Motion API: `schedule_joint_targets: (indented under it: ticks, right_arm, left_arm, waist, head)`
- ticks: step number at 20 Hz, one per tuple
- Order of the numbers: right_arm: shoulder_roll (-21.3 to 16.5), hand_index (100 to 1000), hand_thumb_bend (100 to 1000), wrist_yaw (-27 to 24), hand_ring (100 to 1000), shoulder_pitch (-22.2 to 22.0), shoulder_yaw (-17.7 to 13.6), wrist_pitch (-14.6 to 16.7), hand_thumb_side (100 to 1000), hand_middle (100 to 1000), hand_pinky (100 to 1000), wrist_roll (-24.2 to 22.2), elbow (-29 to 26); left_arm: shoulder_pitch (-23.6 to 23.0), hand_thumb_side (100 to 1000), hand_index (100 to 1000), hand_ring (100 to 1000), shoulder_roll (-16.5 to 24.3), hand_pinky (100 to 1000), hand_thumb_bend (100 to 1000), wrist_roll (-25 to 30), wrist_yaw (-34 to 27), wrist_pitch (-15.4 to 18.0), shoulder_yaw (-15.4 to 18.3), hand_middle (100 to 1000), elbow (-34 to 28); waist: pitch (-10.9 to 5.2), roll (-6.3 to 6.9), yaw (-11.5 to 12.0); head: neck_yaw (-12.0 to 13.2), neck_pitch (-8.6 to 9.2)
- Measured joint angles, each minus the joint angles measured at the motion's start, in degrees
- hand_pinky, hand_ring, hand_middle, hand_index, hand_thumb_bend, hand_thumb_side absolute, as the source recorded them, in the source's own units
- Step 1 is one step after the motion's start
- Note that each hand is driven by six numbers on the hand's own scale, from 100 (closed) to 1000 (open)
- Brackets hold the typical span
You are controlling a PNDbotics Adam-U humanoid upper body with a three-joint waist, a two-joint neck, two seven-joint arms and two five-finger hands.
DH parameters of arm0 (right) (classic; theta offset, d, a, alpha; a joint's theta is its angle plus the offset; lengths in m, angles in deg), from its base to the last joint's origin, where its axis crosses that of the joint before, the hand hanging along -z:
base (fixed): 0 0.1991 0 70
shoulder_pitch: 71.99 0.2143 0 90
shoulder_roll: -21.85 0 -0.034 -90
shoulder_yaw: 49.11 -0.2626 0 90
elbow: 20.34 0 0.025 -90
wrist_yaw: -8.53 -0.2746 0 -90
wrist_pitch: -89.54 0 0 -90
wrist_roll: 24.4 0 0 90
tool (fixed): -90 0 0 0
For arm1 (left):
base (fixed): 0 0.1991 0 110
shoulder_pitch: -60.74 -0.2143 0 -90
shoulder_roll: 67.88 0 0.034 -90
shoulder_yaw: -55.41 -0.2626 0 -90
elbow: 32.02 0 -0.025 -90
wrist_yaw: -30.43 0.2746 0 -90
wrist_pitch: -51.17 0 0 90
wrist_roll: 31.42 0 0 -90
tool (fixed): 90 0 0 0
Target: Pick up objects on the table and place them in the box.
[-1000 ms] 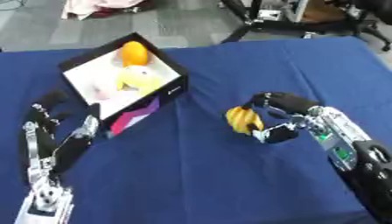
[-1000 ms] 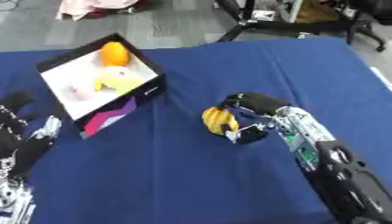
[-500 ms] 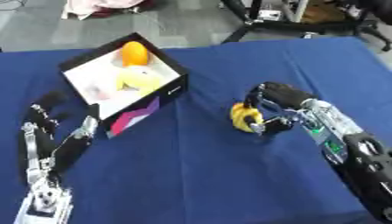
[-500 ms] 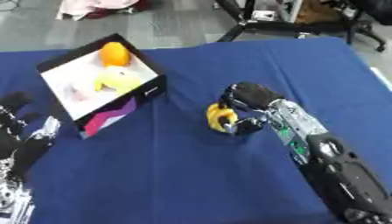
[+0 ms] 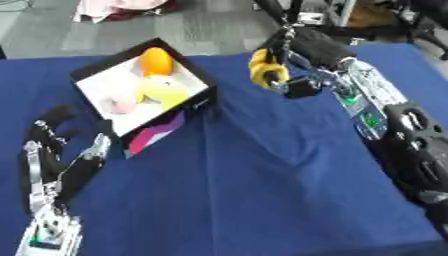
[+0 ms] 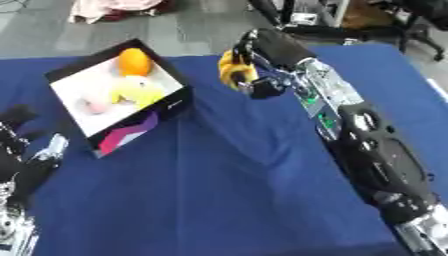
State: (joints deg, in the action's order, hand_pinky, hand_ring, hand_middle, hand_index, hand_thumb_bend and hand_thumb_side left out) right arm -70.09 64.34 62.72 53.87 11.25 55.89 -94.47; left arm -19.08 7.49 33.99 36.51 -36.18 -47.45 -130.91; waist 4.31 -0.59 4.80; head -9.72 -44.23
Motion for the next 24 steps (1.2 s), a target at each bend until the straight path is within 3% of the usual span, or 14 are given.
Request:
schedule_joint_targets:
  ticks: [2, 6, 11, 16, 17, 18, 19, 20, 22, 24]
  right_arm:
    - [1.70, 342, 100, 0.03, 574, 2.30, -0.16, -0.08, 149, 288, 835, 0.64, 3.63]
    - [2.69, 371, 100, 0.41, 588, 2.79, -0.27, 0.50, 159, 309, 839, 1.78, 7.18]
    - [6.95, 443, 100, 2.34, 599, 8.32, 0.46, 0.04, 144, 365, 841, 1.41, 11.64]
    - [13.76, 824, 100, 5.92, 738, 11.17, -0.45, -0.36, 153, 715, 867, 3.69, 18.34]
    - [15.14, 918, 100, 6.72, 792, 11.26, -0.73, -0.17, 468, 820, 890, 4.34, 19.79]
    - [16.45, 952, 100, 7.55, 818, 11.27, -1.01, 0.00, 600, 873, 900, 4.83, 21.26]
    - [17.50, 969, 100, 8.40, 839, 11.27, -1.29, 0.14, 635, 915, 908, 5.17, 22.73]
    - [18.31, 974, 100, 9.13, 855, 11.27, -1.60, 0.24, 775, 940, 913, 5.57, 24.17]
    - [19.25, 982, 100, 10.29, 876, 11.28, -2.30, 0.43, 836, 973, 922, 6.75, 26.50]
    - [19.53, 991, 100, 10.51, 884, 11.28, -3.00, 0.46, 783, 985, 926, 8.33, 27.47]
  left_arm:
    - [0.06, 150, 751, 868, -0.18, 724, 521, 0.15, -0.02, -0.01, -0.12, 633, 0.00]
    - [0.45, 152, 751, 867, -0.44, 724, 522, 0.32, -0.03, -0.09, -0.33, 633, -0.01]
    - [2.33, 152, 751, 867, -1.75, 724, 522, 1.68, -0.40, -0.05, -1.93, 633, -0.16]
    - [3.07, 153, 751, 867, -1.99, 723, 523, 2.50, -0.59, -0.06, -2.57, 633, -0.37]
    - [3.07, 153, 751, 867, -1.99, 723, 523, 2.53, -0.60, -0.06, -2.59, 633, -0.37]
    - [3.07, 153, 752, 867, -1.99, 723, 523, 2.54, -0.60, -0.07, -2.59, 633, -0.37]
    - [3.07, 153, 752, 867, -1.99, 723, 523, 2.54, -0.61, -0.07, -2.59, 633, -0.37]
    - [3.07, 153, 752, 867, -1.99, 723, 525, 2.55, -0.61, -0.07, -2.59, 633, -0.38]
    - [3.07, 153, 752, 867, -1.99, 723, 524, 2.55, -0.61, -0.07, -2.59, 633, -0.38]
    - [3.07, 153, 752, 867, -1.99, 723, 525, 2.54, -0.61, -0.08, -2.58, 633, -0.38]
  waist:
    - [0.00, 0.00, 0.20]
    - [0.00, 0.01, 0.34]
    - [0.12, 0.85, 6.29]
    - [0.45, 0.85, 7.20]
    - [0.45, 0.85, 7.00]
    - [0.45, 0.85, 6.82]
    - [0.45, 0.85, 6.74]
    - [0.45, 0.85, 6.65]
    - [0.45, 0.85, 6.52]
    - [0.45, 0.85, 6.35]
  head:
    - [-0.20, 0.00]
    - [-0.65, 0.00]
    - [-4.62, 0.00]
    - [-6.04, 0.00]
    - [-6.02, 0.00]
    - [-5.98, 0.00]
    - [-5.96, 0.00]
    - [-5.94, 0.00]
    - [-5.89, 0.00]
    - [-5.71, 0.00]
